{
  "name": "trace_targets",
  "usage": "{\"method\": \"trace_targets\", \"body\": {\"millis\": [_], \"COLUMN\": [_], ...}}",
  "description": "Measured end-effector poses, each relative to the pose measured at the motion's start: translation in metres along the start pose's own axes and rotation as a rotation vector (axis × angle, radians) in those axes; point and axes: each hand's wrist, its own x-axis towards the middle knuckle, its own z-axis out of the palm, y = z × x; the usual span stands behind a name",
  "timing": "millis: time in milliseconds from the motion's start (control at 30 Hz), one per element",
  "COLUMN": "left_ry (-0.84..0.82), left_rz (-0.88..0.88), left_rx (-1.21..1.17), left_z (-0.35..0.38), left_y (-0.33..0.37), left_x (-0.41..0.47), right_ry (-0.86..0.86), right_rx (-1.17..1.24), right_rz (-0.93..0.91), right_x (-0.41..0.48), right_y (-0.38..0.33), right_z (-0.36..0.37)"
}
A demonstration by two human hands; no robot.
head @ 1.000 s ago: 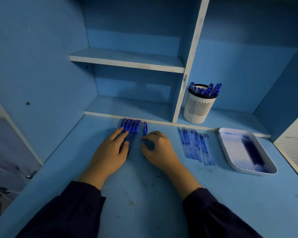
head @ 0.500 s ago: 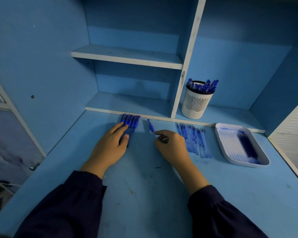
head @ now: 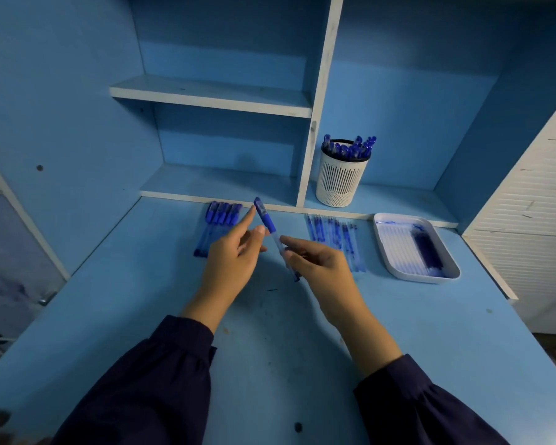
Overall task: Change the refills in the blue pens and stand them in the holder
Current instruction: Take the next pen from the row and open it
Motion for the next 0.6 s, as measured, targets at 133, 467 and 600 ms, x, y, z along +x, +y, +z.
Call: {"method": "trace_targets", "body": {"millis": [133,467,600], "left_ry": [0.009,0.084,0.030], "left_rz": [-0.061,-0.074,-0.054], "left_rx": [-0.262,-0.423,-0.342], "left_z": [0.016,0.019,0.022], "left_y": [0.013,0.018,0.018], "left_x": [-0.009,-0.013,-0.017], "right_ry": [0.001,0.110,0.205], "right_rx": [-0.015,-0.001,0.096], "right_rz": [-0.024,-0.140,-0.182], "right_x": [-0.011,-0.018,-0.014], "right_y": [0.000,-0.004,-0.003], "right_z": [-0.003,-0.011,-0.015]}}
